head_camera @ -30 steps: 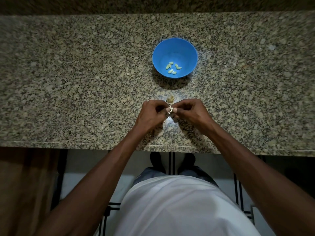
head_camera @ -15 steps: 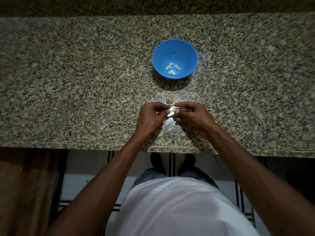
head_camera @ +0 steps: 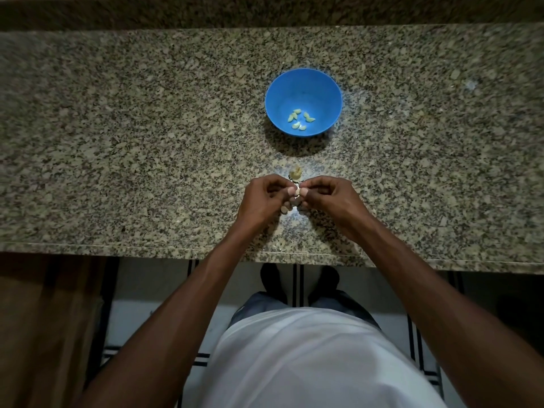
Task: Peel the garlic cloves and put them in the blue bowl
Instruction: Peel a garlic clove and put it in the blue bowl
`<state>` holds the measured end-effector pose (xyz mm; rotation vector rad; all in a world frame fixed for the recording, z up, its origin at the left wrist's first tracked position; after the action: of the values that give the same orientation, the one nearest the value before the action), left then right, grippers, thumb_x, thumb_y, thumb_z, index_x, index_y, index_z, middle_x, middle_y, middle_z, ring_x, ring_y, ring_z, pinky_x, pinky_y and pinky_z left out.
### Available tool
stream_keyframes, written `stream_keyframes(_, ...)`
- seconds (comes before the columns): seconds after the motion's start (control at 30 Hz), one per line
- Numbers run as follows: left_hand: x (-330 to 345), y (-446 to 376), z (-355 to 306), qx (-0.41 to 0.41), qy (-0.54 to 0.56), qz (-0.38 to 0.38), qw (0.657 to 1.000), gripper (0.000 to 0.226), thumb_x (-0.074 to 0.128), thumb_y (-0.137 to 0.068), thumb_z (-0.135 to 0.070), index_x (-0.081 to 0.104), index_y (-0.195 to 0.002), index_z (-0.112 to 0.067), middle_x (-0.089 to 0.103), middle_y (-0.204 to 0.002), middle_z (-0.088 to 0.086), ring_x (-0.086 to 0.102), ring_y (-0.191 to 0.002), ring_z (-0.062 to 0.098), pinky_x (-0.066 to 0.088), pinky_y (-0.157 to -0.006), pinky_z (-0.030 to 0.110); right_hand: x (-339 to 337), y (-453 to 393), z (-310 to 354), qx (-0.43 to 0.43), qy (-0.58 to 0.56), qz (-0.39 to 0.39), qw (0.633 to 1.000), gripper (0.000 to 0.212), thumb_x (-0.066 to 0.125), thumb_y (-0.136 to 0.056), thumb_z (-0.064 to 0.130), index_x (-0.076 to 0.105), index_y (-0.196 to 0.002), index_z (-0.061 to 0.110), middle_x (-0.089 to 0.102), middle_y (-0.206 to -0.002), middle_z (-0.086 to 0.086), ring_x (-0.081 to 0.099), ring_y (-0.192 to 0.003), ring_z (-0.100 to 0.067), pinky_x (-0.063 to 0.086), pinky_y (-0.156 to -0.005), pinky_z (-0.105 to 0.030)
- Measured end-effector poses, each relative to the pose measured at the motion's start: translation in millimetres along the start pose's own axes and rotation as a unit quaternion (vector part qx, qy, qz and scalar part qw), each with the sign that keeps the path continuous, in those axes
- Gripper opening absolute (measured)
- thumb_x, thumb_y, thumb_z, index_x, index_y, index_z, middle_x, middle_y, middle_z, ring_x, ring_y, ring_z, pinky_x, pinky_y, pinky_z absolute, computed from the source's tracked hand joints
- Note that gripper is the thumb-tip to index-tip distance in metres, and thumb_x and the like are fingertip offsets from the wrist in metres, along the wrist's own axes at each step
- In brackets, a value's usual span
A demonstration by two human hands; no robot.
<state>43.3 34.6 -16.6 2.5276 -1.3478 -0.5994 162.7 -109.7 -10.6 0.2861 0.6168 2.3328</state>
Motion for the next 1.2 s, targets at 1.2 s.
stream_keyframes(1.2,0.1,0.8,-4.1,0.119,-0.08,-0.05,0.988,0.023,0.064,-0.093,-0.002,0.068,-0.112,-0.016,0.072,-0.094,-0.01,0.07,-0.086,0.012,0.059,-0.074,0.028,-0.2,-8.7,0.8,0.124,-0.208,-0.003,0.97,0.014,0.065,-0.099,-0.003,0.072,-0.111,0.0,0.076,-0.103,-0.021,0.077,-0.099,-0.028,0.064,-0.09,-0.037)
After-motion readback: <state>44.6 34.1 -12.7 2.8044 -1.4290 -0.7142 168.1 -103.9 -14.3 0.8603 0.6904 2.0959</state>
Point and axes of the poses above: each hand's wrist, its own y-axis away from the middle knuckle, its own x-axis out of the palm, z = x × y, the point moved 1 cm from there along -y, towards the middle knuckle
